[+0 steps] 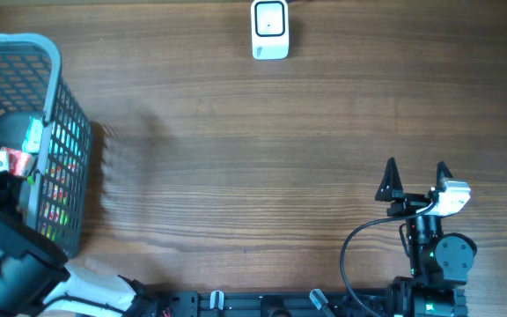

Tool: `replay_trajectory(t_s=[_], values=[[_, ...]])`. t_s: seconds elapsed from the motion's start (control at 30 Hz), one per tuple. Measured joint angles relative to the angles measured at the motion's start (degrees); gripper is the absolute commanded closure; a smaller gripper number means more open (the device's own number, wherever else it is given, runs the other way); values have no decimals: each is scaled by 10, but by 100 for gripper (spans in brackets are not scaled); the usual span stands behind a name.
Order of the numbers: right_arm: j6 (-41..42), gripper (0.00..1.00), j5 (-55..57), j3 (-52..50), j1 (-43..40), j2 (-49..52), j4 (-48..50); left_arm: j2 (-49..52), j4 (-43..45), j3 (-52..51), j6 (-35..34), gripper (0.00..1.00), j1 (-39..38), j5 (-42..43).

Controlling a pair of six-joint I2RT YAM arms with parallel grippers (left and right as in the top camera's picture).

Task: Scan the item barcode
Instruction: 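Reach the left gripper into the basket and grasp the green-capped jar, then carry the green-capped jar out and set it upright on the table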

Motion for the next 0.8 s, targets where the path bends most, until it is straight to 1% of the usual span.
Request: replay_trajectory(t_s=[0.07, 0.17, 0.27, 0.37, 0.47, 0.53, 0.57, 0.63, 0.73, 0.8], values=[[0, 0, 0, 0, 0, 0, 0, -29, -32, 48, 0, 44, 0, 18], [0, 0, 0, 0, 0, 0, 0, -71, -55, 109, 7, 43, 0, 47], [0, 0, 0, 0, 0, 0, 0, -132, -62, 169, 26, 43, 0, 106], [0, 0, 0, 0, 0, 0, 0, -195, -63, 194, 32, 42, -7, 173], [0, 0, 0, 0, 0, 0, 0, -256, -59, 203, 35, 41, -37, 235], [0, 0, 0, 0, 0, 0, 0, -303, -42, 204, 41, 40, -93, 274], [0, 0, 0, 0, 0, 0, 0, -326, -37, 204, 43, 40, -141, 287], [0, 0, 0, 0, 0, 0, 0, -353, -37, 206, 50, 39, -214, 303], [0, 0, 0, 0, 0, 0, 0, -369, -61, 210, 65, 39, -393, 279], [0, 0, 0, 0, 0, 0, 0, -356, -90, 211, 71, 39, -496, 240]])
